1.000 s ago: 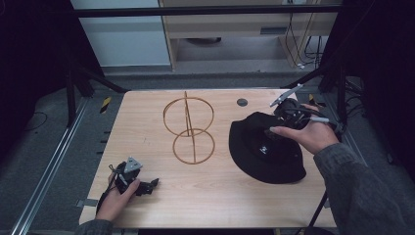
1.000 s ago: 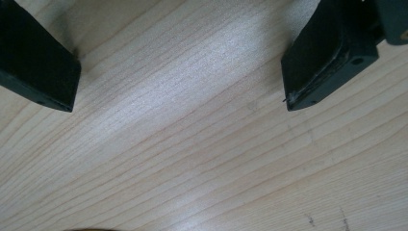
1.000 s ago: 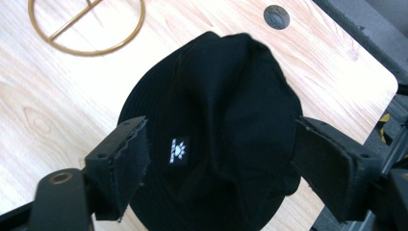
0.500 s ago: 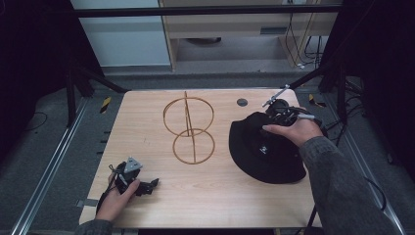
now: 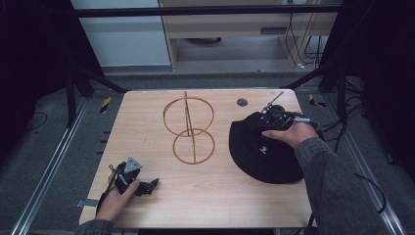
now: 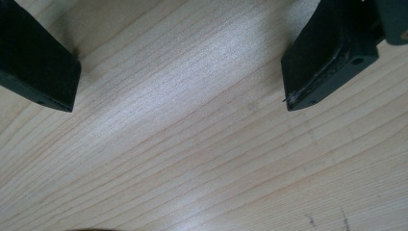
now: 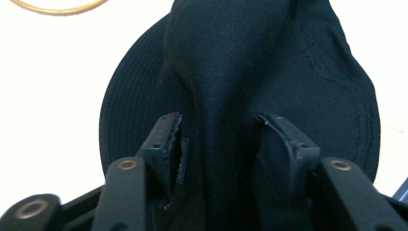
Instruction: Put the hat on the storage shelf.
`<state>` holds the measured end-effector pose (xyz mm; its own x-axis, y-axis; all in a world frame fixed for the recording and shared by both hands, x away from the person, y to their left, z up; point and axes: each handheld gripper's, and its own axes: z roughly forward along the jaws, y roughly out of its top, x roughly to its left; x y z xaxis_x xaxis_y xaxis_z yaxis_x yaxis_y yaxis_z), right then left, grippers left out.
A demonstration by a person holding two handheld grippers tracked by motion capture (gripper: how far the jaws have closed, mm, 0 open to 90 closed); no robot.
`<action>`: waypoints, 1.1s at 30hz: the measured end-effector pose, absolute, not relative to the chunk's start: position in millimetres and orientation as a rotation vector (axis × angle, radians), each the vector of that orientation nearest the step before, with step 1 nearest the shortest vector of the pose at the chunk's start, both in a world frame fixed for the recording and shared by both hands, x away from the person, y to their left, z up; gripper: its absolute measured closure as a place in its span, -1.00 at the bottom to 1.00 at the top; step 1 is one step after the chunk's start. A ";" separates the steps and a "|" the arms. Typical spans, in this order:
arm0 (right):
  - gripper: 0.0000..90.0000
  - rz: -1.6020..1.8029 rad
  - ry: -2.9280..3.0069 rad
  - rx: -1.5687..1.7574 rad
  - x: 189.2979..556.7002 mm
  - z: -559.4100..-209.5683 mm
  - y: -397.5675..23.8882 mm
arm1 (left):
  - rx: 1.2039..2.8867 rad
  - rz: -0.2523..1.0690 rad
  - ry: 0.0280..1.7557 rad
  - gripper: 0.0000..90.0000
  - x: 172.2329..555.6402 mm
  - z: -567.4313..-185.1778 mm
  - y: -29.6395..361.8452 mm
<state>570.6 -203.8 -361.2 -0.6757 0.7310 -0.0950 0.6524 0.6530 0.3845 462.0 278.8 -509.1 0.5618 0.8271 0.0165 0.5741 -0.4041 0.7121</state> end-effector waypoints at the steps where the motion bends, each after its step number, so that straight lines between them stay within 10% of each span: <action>1: 0.20 0.464 2.629 1.126 570.2 -361.6 -203.7 | 2.128 0.488 1.118 -1.00 462.0 -509.1 278.8; 12: 0.90 0.463 2.633 1.131 570.8 -364.2 -213.0 | 2.128 0.489 1.117 -1.00 461.9 -509.1 278.9; 33: 0.97 0.777 2.493 1.130 545.0 -309.5 -244.2 | 2.135 0.491 1.110 -1.00 461.8 -508.9 279.3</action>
<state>545.0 -244.2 -309.5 -0.6481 0.7603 -0.0435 0.6010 0.5457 0.5840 461.8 279.3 -508.9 0.5670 0.8234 0.0220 0.5706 -0.4118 0.7105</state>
